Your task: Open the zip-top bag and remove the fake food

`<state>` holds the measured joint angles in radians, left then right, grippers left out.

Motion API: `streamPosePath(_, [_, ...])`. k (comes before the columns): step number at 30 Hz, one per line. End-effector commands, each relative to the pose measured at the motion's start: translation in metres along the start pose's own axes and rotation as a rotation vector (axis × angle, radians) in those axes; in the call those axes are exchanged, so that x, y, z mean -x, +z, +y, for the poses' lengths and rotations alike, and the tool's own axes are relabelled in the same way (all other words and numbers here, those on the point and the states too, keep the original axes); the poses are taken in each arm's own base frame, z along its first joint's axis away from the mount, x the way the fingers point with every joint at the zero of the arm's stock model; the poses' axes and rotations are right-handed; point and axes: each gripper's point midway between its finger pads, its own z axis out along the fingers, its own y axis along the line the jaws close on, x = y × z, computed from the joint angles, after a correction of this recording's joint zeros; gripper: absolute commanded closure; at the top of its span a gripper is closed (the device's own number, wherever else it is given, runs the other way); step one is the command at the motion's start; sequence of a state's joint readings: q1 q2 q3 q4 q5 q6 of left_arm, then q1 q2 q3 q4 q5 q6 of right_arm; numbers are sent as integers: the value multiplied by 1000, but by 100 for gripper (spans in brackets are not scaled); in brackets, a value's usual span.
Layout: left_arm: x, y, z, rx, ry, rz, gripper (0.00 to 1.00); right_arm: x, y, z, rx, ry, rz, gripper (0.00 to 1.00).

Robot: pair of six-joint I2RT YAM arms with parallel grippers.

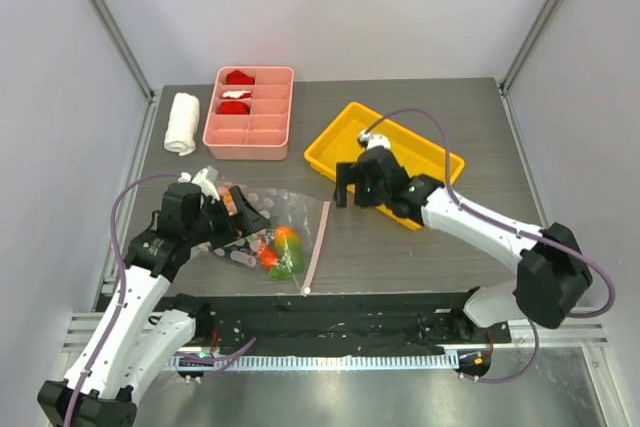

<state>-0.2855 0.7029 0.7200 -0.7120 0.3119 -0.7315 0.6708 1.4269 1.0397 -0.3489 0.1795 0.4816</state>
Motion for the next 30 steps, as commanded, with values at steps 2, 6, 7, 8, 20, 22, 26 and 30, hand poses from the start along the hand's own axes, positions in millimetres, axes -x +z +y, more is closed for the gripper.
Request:
streamPosePath(2, [11, -13, -23, -80, 14, -29, 9, -56, -31, 48, 220, -4, 57, 0])
streamPosePath(6, [5, -14, -42, -195, 20, 13, 8, -71, -41, 85, 442, 320, 64, 12])
streamPosePath(7, [3, -13, -45, -213, 14, 22, 9, -74, -42, 89, 466, 363, 64, 18])
streamPosePath(8, [4, -13, -49, -238, 15, 22, 9, -80, -40, 92, 499, 393, 44, 22])
streamPosePath(20, [13, -17, -66, -301, 65, 14, 13, -130, -5, 136, 603, 481, 97, 30])
streamPosePath(22, [14, -16, -67, -303, 79, 17, 13, -134, 0, 140, 608, 475, 110, 42])
streamPosePath(26, [17, -11, -67, -289, 85, 34, 14, -118, -5, 156, 644, 435, 103, 72])
streamPosePath(30, [21, -14, -71, -299, 124, 37, 18, -89, -18, 159, 629, 385, 61, 99])
